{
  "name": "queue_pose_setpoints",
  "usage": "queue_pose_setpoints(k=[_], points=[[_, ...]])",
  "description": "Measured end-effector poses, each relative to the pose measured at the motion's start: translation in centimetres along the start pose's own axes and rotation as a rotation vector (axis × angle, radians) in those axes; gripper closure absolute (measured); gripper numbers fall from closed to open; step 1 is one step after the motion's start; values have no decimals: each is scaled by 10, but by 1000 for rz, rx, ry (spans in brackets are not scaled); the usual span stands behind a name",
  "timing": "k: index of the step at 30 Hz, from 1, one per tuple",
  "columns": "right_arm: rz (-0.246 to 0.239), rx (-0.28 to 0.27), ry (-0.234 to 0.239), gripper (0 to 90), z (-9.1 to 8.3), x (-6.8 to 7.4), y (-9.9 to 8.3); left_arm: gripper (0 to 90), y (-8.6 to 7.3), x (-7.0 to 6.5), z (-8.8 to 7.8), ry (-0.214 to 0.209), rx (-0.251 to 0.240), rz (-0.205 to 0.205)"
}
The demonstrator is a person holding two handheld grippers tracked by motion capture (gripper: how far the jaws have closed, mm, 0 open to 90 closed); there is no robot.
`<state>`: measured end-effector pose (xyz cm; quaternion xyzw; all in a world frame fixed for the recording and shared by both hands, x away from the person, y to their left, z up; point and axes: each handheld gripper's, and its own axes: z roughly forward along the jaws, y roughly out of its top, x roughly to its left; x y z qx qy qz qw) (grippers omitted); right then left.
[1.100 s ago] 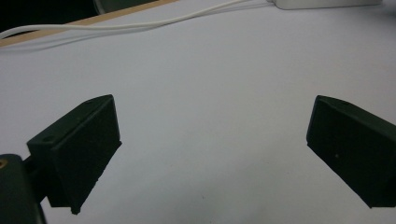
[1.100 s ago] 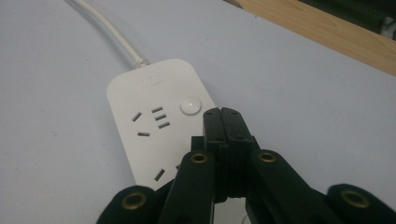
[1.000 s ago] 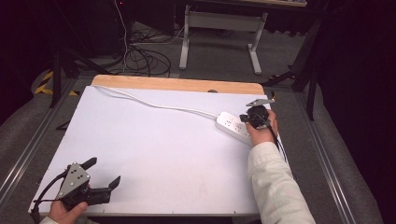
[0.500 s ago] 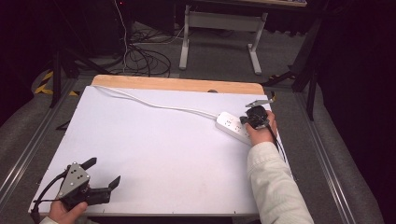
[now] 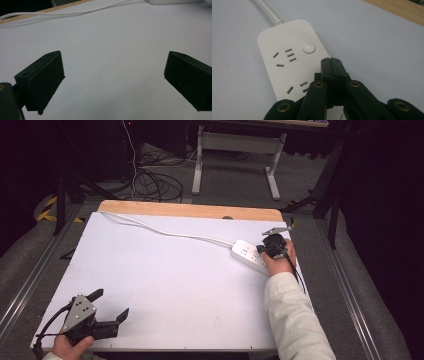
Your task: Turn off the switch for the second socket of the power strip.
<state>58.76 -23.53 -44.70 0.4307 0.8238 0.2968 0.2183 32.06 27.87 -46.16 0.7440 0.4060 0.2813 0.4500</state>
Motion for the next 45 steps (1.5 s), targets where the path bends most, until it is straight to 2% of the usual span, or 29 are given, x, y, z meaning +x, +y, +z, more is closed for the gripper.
queue_pose_setpoints(k=[6, 15, 24, 33, 37, 45], points=[[-39, 11, -39, 900, 2, 6, 1, 35, 0, 0, 0, 0, 2, 0], [-36, 13, -55, 900, 3, 9, 0, 35, 0, 0, 0, -2, 4, -1], [27, 9, -37, 900, 2, 6, -1, 35, 0, 0, 0, 1, 4, 7], [27, 18, -58, 900, 2, 9, 0, 35, 0, 0, -1, 0, 3, 8], [49, 13, -50, 900, 2, 8, -1, 35, 0, 0, -1, 0, 2, 7], [63, 16, -55, 900, 3, 8, 0, 35, 0, 0, -1, -1, 0, 9]])
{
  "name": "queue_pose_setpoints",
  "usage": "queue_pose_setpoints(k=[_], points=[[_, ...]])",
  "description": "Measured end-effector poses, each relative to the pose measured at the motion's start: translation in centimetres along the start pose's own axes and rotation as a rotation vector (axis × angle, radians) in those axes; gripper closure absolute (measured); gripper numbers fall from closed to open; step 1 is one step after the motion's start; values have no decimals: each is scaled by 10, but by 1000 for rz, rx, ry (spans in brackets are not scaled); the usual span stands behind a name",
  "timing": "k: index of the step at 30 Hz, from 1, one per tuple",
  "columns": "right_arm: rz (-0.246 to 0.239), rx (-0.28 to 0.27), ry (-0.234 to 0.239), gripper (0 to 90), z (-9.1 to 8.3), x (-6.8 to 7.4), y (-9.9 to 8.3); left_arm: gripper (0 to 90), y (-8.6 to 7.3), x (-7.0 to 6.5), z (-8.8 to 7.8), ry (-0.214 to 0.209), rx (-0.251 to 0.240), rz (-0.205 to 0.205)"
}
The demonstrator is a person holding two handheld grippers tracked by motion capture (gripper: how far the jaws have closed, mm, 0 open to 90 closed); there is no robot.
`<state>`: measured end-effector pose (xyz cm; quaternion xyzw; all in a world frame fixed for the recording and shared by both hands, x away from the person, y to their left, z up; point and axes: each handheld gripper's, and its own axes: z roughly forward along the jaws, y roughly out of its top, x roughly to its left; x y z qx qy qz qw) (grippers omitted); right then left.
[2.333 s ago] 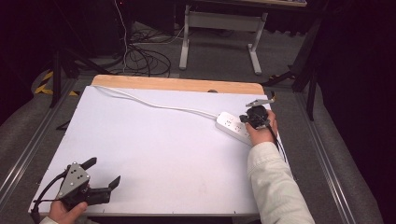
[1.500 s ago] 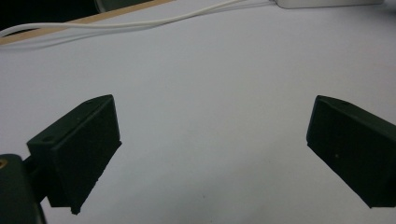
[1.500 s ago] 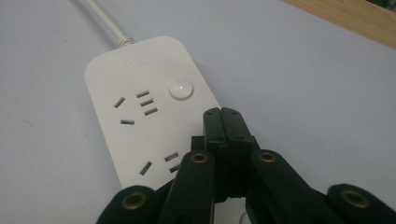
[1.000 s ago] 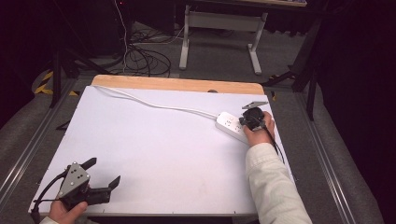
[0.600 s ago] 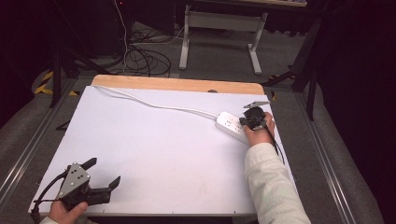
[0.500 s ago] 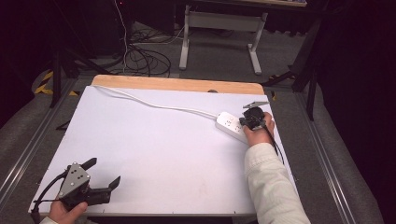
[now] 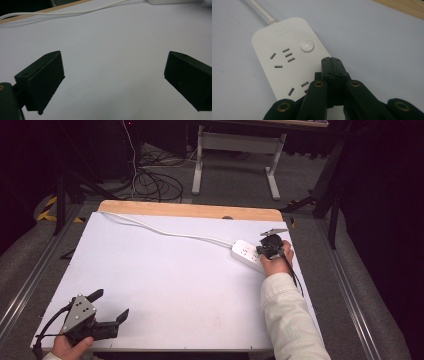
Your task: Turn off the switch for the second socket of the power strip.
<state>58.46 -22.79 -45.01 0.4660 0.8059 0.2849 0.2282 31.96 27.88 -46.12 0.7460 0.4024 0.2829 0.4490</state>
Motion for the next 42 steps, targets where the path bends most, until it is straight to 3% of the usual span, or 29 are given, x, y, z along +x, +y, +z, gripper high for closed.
queue_pose_setpoints(k=[4, 9, 11, 18, 24, 30, 36, 42], points=[[33, -7, 20, 900, 0, -4, -2, 35, 0, 0, 0, 0, 0, -1], [11, 0, 7, 900, 0, -1, 0, 35, 0, 0, 0, -1, -1, -7], [28, -11, 11, 900, 0, -2, -1, 35, 0, 0, 0, -2, 0, -6], [79, -115, 35, 900, -10, -8, -3, 35, 0, 2, 2, 0, 4, -11], [62, -183, 49, 900, -29, -7, 1, 35, 0, 1, 2, 1, 4, -6], [36, -201, 51, 900, -42, -3, 1, 35, 0, 1, 1, 3, 2, -9], [6, -272, 70, 900, -68, 5, -1, 35, 0, 2, 2, 4, 4, -8], [2, -288, 94, 900, -82, 8, -3, 35, 0, 1, 2, 5, 4, -14]])
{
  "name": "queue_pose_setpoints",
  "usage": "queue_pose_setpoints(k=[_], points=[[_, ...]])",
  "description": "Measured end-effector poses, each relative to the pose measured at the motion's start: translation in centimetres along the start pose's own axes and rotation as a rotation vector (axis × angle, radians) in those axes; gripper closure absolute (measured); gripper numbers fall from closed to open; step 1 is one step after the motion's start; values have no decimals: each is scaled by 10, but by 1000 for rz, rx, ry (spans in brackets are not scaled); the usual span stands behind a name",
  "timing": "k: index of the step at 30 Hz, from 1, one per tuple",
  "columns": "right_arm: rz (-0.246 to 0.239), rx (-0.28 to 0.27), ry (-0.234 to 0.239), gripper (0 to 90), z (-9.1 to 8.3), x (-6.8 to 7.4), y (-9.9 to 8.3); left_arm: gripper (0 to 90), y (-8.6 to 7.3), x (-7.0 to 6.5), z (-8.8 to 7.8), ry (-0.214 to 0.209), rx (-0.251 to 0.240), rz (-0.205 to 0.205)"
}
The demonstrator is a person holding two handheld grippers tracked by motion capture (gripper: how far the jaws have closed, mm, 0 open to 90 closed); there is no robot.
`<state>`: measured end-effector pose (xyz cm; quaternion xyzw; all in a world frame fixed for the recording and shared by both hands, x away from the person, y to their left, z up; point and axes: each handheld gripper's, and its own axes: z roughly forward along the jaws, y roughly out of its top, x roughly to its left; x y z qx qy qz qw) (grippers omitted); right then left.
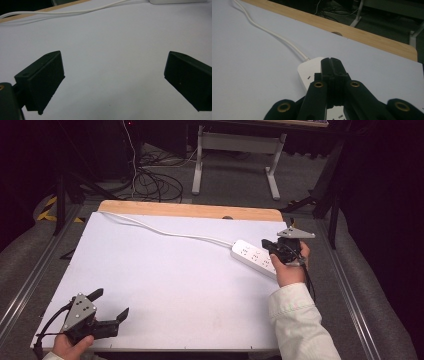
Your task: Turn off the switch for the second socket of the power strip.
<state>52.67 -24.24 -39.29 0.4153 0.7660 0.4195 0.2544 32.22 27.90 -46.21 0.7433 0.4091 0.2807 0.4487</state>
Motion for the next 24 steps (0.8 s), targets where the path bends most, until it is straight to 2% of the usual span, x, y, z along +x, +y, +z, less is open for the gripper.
queue_pose_setpoints(k=[6, 7, 10, 14, 18, 19, 20, 24], points=[[-17, -18, 16, 900, -10, 7, 3, 35, 0, 0, 0, 2, -2, -1], [-40, -12, 10, 900, -11, 7, 3, 35, 0, 0, 0, 3, -1, -1], [-45, 2, 7, 900, -11, 6, 2, 35, 0, 0, 0, 2, 1, 1], [-40, -14, 25, 900, -14, 7, 2, 35, 0, 0, 0, 0, 3, -1], [-17, -48, 57, 715, -15, 6, 2, 35, 0, 0, -1, 3, 2, 6], [-17, -57, 83, 611, -18, 9, 3, 35, 0, 0, -1, 3, 0, 4], [-17, -57, 83, 611, -18, 9, 3, 35, 0, 0, -1, 3, 0, 6], [-28, -85, 114, 445, -29, 17, 3, 35, 1, 0, 0, 1, -1, 5]])
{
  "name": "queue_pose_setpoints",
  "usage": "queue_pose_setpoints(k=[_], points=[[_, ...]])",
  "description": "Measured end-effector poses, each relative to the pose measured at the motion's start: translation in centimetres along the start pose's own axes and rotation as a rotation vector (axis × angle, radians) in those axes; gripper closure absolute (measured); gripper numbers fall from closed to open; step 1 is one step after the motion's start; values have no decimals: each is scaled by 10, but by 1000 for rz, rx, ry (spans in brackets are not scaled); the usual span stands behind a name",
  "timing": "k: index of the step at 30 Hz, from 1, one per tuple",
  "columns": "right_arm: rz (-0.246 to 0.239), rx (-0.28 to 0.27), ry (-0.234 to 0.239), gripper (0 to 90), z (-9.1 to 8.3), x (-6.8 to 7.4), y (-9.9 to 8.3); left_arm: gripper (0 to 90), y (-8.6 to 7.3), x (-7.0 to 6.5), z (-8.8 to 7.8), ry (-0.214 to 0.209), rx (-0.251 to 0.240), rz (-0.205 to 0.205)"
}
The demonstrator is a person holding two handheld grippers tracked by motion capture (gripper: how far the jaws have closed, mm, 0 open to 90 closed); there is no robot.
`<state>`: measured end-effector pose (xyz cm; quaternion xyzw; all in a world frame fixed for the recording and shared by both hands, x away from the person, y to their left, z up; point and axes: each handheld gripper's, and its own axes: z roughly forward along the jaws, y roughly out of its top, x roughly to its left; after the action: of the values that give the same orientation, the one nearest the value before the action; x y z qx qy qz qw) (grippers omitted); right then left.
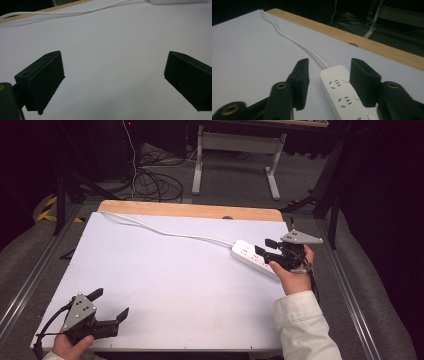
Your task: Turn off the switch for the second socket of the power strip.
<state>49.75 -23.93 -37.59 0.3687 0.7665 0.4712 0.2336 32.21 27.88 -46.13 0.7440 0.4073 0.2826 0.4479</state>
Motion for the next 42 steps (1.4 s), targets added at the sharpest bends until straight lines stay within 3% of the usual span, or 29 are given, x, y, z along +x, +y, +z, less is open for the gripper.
queue_pose_setpoints(k=[4, 11, 26, 34, 42], points=[[-31, -25, 34, 315, -9, 13, 0, 35, 0, 0, 0, -1, 1, 0], [-55, -54, 110, 182, -23, 31, -7, 35, 0, 0, 0, 0, -4, 0], [-47, -72, 294, 87, -42, 52, -39, 35, 1, 0, -1, -8, -12, -13], [-53, -43, 304, 59, -40, 61, -58, 35, 1, 1, -3, -11, -18, -9], [-48, 14, 329, 54, -24, 73, -83, 35, 1, 1, -4, -11, -23, -9]])
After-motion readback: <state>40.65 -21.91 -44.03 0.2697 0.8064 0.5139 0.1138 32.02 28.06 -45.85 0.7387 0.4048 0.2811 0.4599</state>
